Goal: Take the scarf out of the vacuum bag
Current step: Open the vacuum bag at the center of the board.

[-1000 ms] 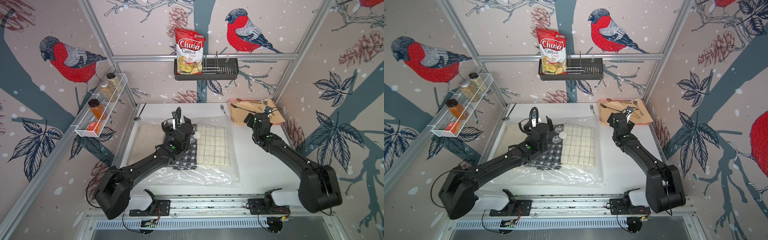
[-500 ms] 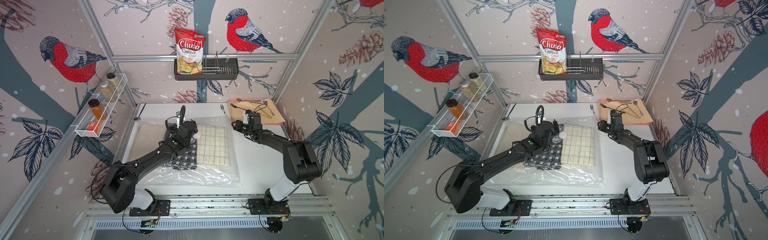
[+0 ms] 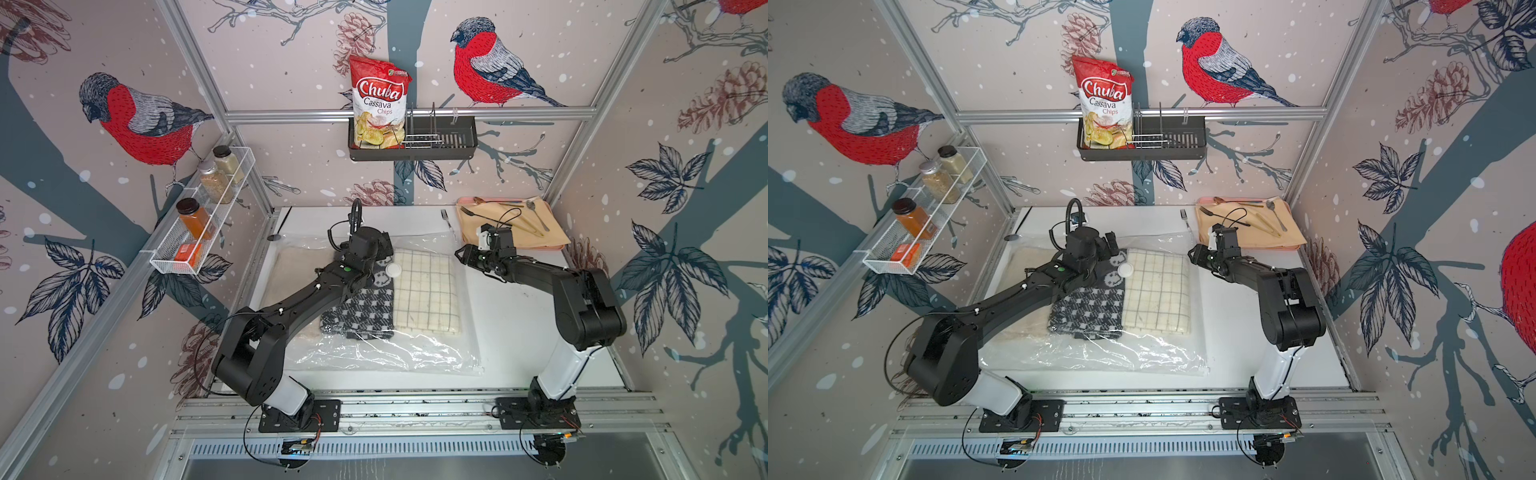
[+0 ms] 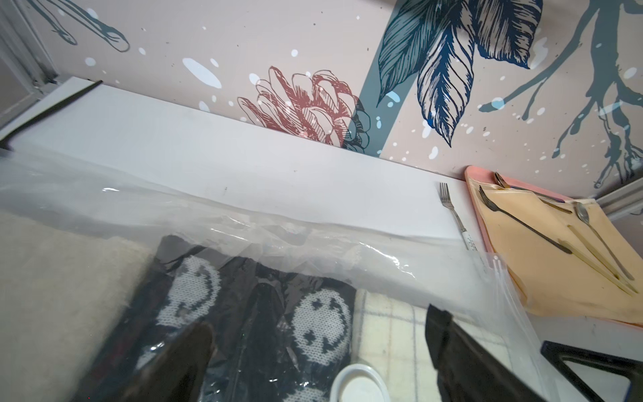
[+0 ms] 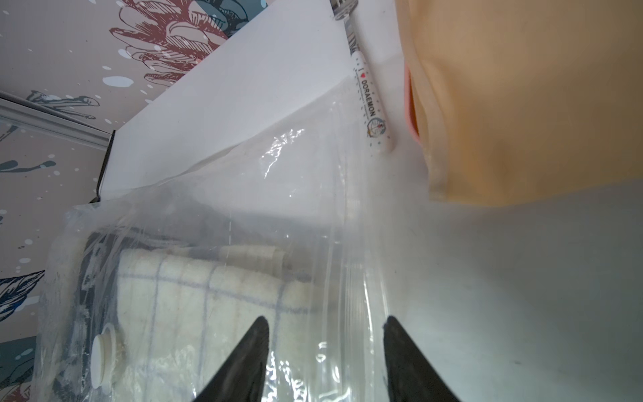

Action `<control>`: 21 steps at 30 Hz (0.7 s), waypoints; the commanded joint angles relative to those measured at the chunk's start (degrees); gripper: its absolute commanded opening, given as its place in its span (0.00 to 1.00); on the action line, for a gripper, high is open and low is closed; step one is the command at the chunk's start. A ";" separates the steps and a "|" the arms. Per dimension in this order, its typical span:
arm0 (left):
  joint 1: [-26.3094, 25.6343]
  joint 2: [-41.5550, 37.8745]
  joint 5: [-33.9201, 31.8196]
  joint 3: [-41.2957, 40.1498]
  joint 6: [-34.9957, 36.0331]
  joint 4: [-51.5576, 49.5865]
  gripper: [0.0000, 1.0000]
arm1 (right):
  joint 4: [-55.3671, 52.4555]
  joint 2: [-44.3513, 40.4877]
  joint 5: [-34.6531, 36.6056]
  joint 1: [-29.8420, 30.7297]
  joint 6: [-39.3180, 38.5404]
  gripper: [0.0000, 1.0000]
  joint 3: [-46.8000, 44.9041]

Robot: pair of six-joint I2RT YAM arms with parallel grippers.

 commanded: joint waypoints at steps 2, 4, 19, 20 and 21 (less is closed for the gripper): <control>-0.10 1.54 6.14 1.37 0.56 -0.39 0.98 | -2.55 1.66 0.78 0.69 -1.29 0.53 1.47; -0.60 2.07 6.19 1.46 0.41 -0.66 0.98 | -2.45 1.72 0.12 0.87 -1.41 0.49 1.57; -13.73 7.90 2.41 2.97 1.53 -0.40 0.97 | -8.90 -2.39 -2.49 0.93 -0.49 0.00 6.13; -15.03 8.82 1.53 3.41 1.59 -0.38 0.97 | -10.32 -2.54 -1.96 1.24 -0.38 0.00 7.22; -16.42 9.97 0.43 4.06 1.65 -0.58 0.97 | -11.49 -2.77 -1.32 1.61 -0.29 0.00 8.14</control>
